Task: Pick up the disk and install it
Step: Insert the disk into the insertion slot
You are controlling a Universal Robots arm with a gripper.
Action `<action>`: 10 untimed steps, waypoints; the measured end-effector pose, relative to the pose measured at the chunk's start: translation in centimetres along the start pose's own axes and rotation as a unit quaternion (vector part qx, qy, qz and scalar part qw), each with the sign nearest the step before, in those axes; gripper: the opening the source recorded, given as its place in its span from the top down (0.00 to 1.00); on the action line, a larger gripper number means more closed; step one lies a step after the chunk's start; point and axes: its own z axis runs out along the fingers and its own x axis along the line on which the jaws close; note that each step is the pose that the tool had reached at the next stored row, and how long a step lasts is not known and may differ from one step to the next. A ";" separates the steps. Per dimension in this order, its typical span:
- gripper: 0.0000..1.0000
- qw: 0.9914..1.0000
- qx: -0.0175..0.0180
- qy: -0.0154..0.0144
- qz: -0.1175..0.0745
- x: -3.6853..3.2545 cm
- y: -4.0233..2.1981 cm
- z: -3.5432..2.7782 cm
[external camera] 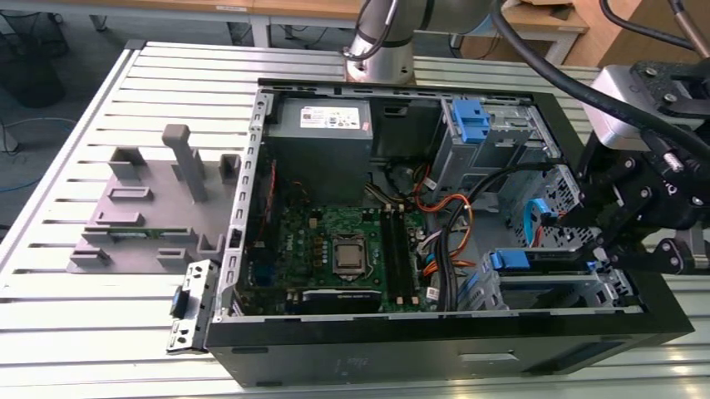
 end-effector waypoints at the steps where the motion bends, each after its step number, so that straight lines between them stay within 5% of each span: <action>1: 0.58 1.000 0.000 0.000 0.000 -0.13 0.01 0.02; 5: 0.58 1.000 0.000 0.000 0.000 -0.66 0.03 0.40; 10: 0.58 1.000 0.000 0.000 0.000 -0.74 0.02 1.60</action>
